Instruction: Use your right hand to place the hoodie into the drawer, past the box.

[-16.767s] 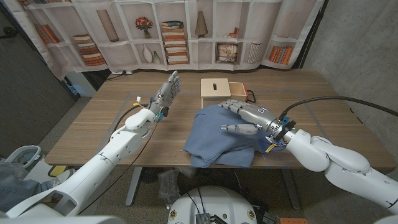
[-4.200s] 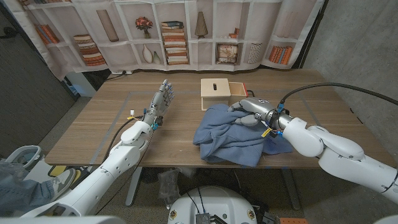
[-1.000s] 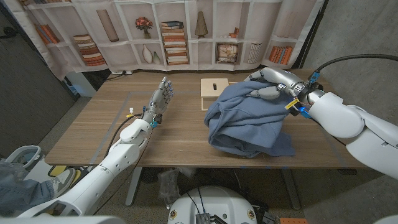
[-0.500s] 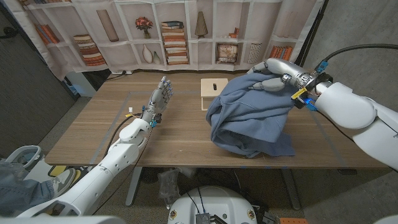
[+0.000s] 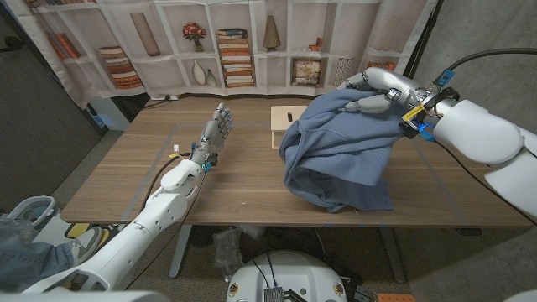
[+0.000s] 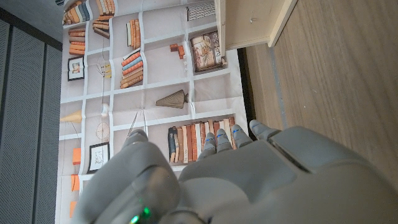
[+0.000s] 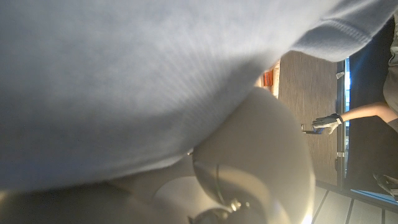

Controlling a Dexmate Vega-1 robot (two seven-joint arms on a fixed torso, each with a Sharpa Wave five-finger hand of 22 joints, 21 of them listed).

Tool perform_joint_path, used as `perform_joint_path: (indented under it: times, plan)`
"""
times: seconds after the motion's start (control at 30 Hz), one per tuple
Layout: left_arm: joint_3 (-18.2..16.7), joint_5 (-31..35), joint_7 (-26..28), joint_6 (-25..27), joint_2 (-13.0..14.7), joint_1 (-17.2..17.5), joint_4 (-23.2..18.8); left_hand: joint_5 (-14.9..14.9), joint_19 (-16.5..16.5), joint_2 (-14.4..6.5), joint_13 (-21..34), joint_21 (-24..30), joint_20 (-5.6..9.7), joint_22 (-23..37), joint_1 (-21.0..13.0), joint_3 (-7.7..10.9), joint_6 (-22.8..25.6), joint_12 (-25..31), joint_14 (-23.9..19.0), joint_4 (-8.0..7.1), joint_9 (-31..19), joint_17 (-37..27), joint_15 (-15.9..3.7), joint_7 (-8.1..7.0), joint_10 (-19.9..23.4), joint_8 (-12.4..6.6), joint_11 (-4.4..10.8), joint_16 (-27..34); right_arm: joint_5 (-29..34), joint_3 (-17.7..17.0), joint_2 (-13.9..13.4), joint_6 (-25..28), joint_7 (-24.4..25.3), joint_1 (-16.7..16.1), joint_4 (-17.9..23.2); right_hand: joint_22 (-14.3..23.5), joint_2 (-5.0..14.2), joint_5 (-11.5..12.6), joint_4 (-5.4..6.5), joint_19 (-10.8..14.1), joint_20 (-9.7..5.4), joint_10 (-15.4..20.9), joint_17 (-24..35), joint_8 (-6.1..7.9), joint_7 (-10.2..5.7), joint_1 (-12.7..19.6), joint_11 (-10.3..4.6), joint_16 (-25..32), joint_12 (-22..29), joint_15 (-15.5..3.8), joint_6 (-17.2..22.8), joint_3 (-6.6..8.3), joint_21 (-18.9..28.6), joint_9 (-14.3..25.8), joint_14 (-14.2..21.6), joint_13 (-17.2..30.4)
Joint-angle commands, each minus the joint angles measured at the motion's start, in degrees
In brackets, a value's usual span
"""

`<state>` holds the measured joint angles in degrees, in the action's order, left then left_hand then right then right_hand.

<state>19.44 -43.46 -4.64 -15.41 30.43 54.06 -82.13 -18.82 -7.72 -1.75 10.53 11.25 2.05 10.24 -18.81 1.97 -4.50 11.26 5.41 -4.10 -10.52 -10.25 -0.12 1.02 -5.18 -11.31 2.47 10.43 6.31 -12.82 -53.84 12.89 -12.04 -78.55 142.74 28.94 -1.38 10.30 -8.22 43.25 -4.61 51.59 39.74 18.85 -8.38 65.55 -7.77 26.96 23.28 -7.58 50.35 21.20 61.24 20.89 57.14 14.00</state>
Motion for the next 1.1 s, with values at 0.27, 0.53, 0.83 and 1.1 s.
perform_joint_path:
  times: [0.27, 0.53, 0.83, 1.1]
  plan:
    - [-0.1, 0.2, 1.0, 0.1, 0.3, 0.7, -1.5, 0.2, -0.4, -0.5, 0.2, 0.3, 0.79, 0.2, -0.3, -0.48, 0.0, 0.2, 0.4, -0.02, -0.2, -0.3, 0.19, 0.09, -0.4, -0.03, -0.20, 0.4, -4.8, -3.9, 1.4, 1.7, -1.9, 0.4, 0.9, -0.1, 10.77, 0.3, 0.08, 0.5, -8.63, 0.7, 0.5, -0.13, 0.19, 10.2, 0.00, 0.6, -0.3, -5.16, 0.8, 0.55, 0.5, 0.2, 2.2, 0.2]
    - [-0.3, 0.5, 2.3, -0.1, 0.2, 1.6, -2.2, 0.2, -0.6, -0.5, 0.2, 0.2, 0.78, 0.2, -0.4, -0.56, 0.1, 0.2, 0.9, -0.01, -0.2, -0.3, 0.25, 0.11, -0.5, -0.03, -0.16, 0.2, -7.0, -5.0, 0.3, 4.0, -3.9, 2.3, 1.7, -0.2, 10.65, 0.3, 0.00, 0.5, -8.62, 0.8, 0.7, -0.21, 0.25, 10.2, 0.00, 0.6, -0.4, -5.29, 0.9, 0.62, 0.7, 0.3, 2.2, 0.3]
    - [-0.4, 0.8, 3.2, 0.3, 0.6, 2.2, -3.7, 0.3, -0.9, -0.6, 0.2, 0.2, 2.07, 0.2, -0.4, -0.67, 0.1, 0.2, 1.1, -0.01, -0.2, -0.3, 0.39, 0.35, -0.5, -0.05, -0.43, 0.2, -9.8, -6.5, -0.2, 4.8, -5.4, 3.6, 1.8, -0.3, 10.64, 0.3, -0.06, 0.6, -8.62, 1.0, 1.0, -0.31, 0.22, 10.2, 0.12, 0.6, -0.6, -5.24, 1.1, 0.73, 0.9, 0.3, 2.4, 0.3]
    - [-0.5, 1.2, 4.2, 0.4, 0.9, 2.7, -5.0, 0.3, -0.9, -0.7, 0.2, 0.2, 1.93, 0.2, -0.4, -0.72, 0.2, 0.2, 1.2, -0.01, -0.2, -0.3, 0.36, 0.30, -0.5, -0.07, -0.51, 0.2, -9.6, -8.3, 0.1, 4.6, -5.8, 2.9, 2.6, -0.5, 10.57, 0.3, -0.10, 0.6, -8.62, 1.0, 1.3, -0.38, 0.26, 10.1, 0.01, 0.7, -0.7, -5.25, 1.1, 0.77, 1.1, 0.4, 2.6, 0.4]
